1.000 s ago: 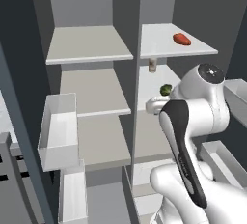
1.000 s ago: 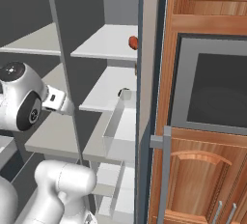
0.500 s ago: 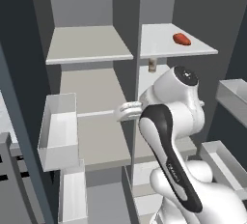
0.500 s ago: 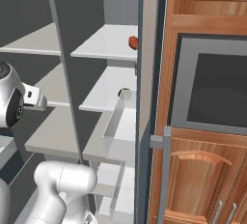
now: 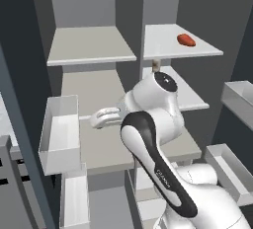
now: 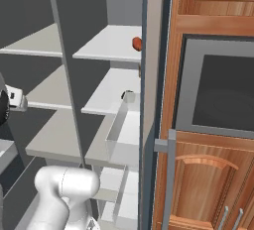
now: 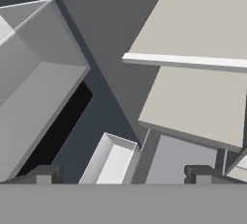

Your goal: Take the sweet potato and broccoli from the fridge shelf and place them in the freezer drawer to begin freezing them.

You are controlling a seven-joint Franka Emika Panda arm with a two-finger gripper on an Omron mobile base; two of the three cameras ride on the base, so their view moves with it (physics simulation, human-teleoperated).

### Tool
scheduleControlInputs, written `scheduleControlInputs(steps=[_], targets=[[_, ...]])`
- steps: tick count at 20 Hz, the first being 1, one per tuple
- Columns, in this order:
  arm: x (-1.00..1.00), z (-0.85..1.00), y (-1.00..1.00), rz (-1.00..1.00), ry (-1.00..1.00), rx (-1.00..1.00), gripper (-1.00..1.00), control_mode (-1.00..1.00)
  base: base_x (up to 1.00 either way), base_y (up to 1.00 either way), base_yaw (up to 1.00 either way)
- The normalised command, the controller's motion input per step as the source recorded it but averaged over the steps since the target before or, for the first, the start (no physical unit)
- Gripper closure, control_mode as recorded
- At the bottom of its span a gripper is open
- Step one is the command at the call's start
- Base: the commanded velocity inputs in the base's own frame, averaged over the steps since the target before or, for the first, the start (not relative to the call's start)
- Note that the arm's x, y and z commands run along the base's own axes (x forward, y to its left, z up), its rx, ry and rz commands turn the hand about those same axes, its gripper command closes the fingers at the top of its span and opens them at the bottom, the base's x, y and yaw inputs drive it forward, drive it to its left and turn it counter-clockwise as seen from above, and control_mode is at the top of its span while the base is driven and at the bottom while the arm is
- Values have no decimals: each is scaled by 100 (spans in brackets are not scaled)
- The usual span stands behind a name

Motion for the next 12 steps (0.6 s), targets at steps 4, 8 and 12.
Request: scheduleControlInputs(steps=[4,8,12], targets=[[0,0,84,0,0,1,-100,-100,0,0,0],[0,0,80,-1,0,0,-100,-100,0,0,0],[0,0,44,-3,0,0,-100,-100,0,0,0]])
